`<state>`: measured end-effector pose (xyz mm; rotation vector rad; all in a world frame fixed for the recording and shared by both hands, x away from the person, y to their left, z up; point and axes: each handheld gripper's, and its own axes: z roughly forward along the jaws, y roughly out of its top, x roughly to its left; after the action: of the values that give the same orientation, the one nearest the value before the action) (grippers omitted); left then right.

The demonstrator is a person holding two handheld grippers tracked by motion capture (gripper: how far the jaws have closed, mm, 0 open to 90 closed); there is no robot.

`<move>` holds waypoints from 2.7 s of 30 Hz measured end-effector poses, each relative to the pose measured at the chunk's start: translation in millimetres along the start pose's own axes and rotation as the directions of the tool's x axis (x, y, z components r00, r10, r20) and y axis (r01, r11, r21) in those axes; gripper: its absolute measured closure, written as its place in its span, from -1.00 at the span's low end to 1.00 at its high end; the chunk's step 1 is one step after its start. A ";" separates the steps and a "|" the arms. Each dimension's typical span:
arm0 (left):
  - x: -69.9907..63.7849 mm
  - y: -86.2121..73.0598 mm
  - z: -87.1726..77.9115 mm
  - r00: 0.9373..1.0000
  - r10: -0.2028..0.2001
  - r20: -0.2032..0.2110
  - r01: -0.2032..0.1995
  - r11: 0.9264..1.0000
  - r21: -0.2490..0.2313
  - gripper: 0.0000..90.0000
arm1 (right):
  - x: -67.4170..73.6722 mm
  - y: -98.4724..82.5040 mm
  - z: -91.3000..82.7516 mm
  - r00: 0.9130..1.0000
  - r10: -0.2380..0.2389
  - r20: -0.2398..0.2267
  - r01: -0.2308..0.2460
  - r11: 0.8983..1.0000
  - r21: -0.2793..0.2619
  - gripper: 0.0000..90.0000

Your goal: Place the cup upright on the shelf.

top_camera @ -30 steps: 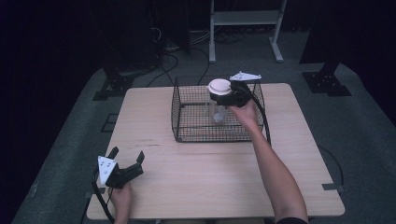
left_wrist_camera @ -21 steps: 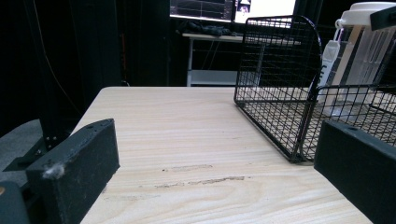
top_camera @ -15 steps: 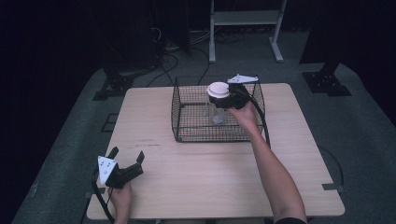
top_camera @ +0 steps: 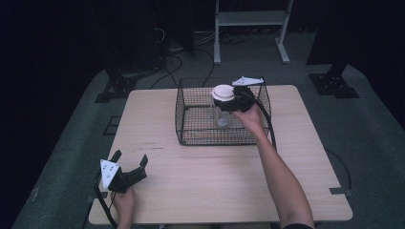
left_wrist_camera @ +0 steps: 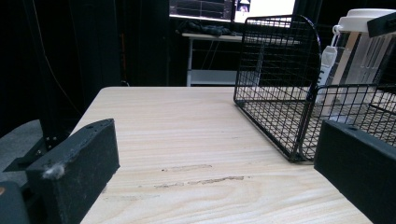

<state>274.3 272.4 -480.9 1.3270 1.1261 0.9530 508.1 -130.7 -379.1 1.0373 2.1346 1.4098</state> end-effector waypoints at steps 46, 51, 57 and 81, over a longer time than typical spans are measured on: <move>-1.1 -0.1 0.1 1.000 0.004 0.000 -0.004 1.000 0.003 -1.00 | 0.2 8.5 -22.3 1.000 0.018 0.002 -0.017 0.998 -0.065 -1.00; -1.8 -0.1 0.3 1.000 0.005 0.000 -0.005 1.000 0.002 -1.00 | -0.6 10.0 -30.8 0.999 0.032 -0.001 -0.032 0.995 -0.092 -1.00; -2.0 -0.1 0.4 1.000 0.007 -0.002 -0.007 1.000 0.006 -1.00 | 0.7 12.3 -43.3 1.000 0.031 0.004 -0.030 0.993 -0.116 -1.00; -3.0 0.0 0.9 1.000 0.017 -0.003 -0.017 1.000 0.007 -1.00 | 14.5 20.5 -89.4 1.000 -0.005 -0.017 0.002 0.990 -0.142 -1.00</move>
<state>274.5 269.2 -480.8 1.3428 1.1227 0.9647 447.4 -170.8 -321.4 0.9703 2.0131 1.5496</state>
